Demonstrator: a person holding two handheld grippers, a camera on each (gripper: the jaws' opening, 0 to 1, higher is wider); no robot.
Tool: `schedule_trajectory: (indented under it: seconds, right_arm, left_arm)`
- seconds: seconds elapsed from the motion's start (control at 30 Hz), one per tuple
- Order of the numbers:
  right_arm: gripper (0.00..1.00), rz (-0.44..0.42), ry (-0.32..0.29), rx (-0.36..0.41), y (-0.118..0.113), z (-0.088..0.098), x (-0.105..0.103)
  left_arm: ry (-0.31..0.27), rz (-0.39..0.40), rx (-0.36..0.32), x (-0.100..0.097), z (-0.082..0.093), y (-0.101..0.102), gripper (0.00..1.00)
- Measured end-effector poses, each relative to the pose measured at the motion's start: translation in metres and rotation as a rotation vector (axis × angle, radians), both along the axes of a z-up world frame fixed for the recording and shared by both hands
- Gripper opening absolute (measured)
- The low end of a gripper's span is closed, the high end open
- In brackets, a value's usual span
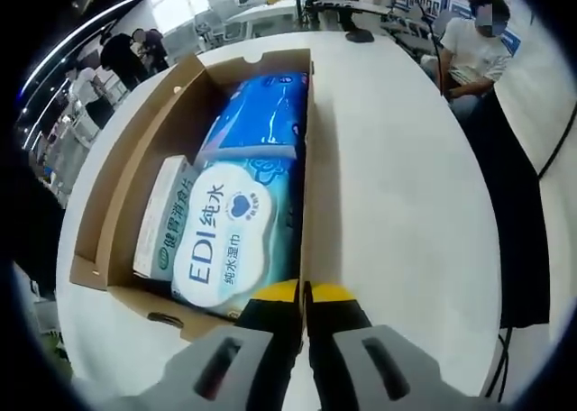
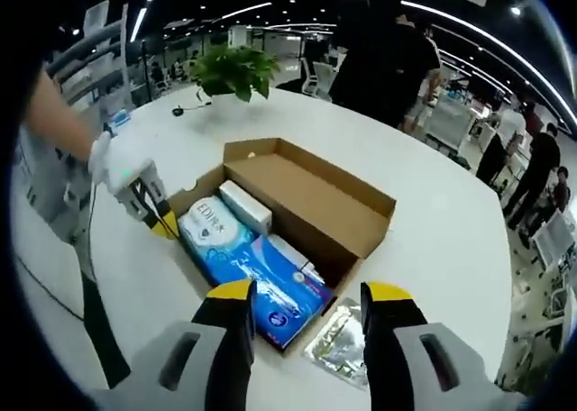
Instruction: Operate the shoe box by opening the lid, removing the specified soft item, and placing it in the target area until the item is outside and the box remains undamaged.
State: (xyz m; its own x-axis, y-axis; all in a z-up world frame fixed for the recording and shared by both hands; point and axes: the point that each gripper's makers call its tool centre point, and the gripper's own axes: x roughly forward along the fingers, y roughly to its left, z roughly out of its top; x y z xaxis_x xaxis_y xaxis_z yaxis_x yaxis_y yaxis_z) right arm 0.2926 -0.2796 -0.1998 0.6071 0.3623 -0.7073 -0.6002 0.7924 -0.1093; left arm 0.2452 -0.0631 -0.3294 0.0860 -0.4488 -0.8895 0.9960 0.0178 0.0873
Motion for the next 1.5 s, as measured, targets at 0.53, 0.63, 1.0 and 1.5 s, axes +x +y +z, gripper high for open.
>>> schedule_trajectory:
  seconds: [0.53,0.63,1.0,1.5]
  right_arm:
    - [0.41,0.256,-0.008,0.012,0.028,0.0,0.003]
    - [0.41,0.316,-0.039,-0.003,0.033,0.0,0.008]
    - [0.48,0.522,0.094,-0.107,0.042,-0.021,0.003]
    - [0.59,0.55,0.258,-0.169,0.042,-0.055,0.012]
  left_arm:
    - [-0.036,0.018,-0.008,0.001,-0.001,0.001,0.02]
    - [-0.03,0.013,-0.007,0.001,-0.001,0.001,0.01]
    - [-0.017,0.007,-0.01,0.002,-0.002,0.002,0.01]
    - [-0.015,0.014,-0.009,0.001,-0.003,0.003,0.01]
